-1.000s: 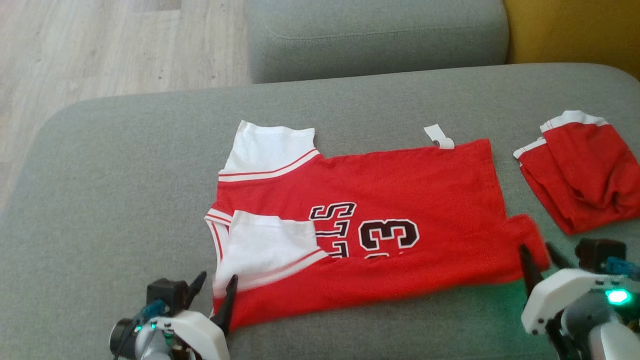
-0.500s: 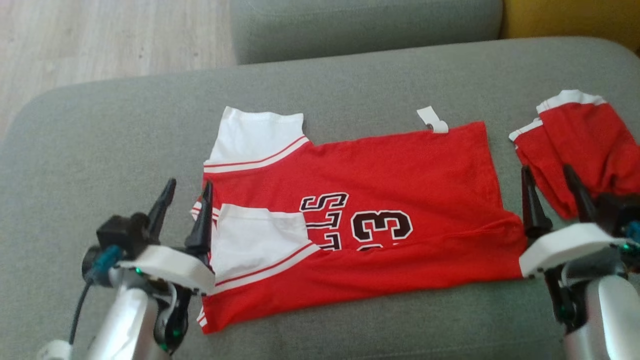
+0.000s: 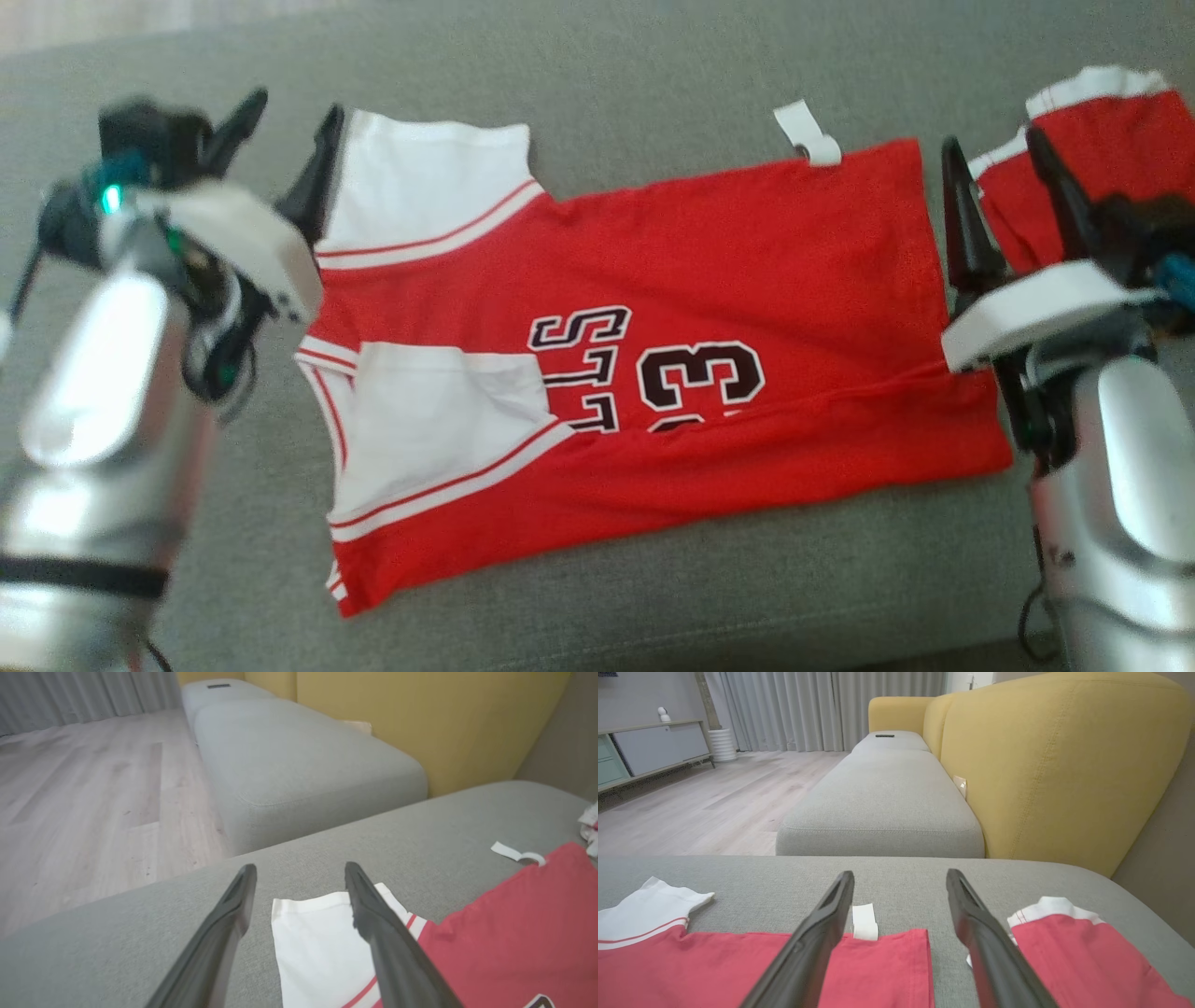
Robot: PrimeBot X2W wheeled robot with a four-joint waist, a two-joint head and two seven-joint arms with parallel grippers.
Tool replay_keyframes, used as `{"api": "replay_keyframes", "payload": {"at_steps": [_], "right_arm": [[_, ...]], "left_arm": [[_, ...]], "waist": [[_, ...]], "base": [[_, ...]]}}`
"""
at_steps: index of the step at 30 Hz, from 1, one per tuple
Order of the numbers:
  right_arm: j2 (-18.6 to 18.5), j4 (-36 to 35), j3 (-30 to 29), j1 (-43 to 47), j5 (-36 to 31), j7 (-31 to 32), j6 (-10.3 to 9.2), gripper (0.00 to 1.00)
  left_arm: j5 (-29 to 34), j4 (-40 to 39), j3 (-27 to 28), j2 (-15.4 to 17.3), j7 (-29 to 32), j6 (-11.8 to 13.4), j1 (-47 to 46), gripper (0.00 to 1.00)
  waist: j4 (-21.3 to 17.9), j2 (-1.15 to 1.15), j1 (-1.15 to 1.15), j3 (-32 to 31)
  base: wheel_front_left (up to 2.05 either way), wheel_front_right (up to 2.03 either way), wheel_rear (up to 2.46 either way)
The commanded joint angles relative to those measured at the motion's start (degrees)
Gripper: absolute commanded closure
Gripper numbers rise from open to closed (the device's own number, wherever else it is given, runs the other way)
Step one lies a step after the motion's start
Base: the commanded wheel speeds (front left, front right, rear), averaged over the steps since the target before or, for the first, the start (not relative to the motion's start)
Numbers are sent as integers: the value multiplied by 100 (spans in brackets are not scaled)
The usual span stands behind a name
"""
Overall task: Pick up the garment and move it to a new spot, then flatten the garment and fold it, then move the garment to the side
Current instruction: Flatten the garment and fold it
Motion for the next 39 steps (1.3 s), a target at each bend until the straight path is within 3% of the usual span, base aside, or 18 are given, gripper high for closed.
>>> {"api": "replay_keyframes", "payload": {"at_steps": [1,8,15,31,32,33,39], "right_arm": [[-72,-148,196,-298,4,-41,-5,0],[-151,-37,529,-891,129,-99,-5,0],[-128,-32,714,-1168,172,-161,-5,0],[-175,81,802,-1367,184,-203,-5,0],[-184,94,789,-1380,180,-203,-5,0],[-195,109,776,-1389,174,-204,-5,0],[-335,268,680,-1395,123,-177,-5,0]], "left_arm": [[-174,-78,-89,367,192,-32,-510,0],[-1125,579,-1292,1136,1137,-35,-1693,0],[-1629,1148,-1994,1528,1675,-35,-2331,0],[-2840,1449,-3219,1685,1985,-36,-2816,0],[-2940,1429,-3286,1695,2035,-36,-2823,55],[-3038,1400,-3353,1704,2070,-36,-2826,100],[-3274,1359,-3655,1690,1457,-36,-2901,100]], "waist": [[-198,0,-2,328],[-535,0,-2,850],[-718,0,-2,1188],[-785,0,-2,1420],[-777,0,-2,1418],[-766,0,-2,1408],[-584,0,-2,1192]], "base": [[0,0,0],[0,0,0],[0,0,0],[0,0,0],[0,0,0],[0,0,0],[0,0,0]]}}
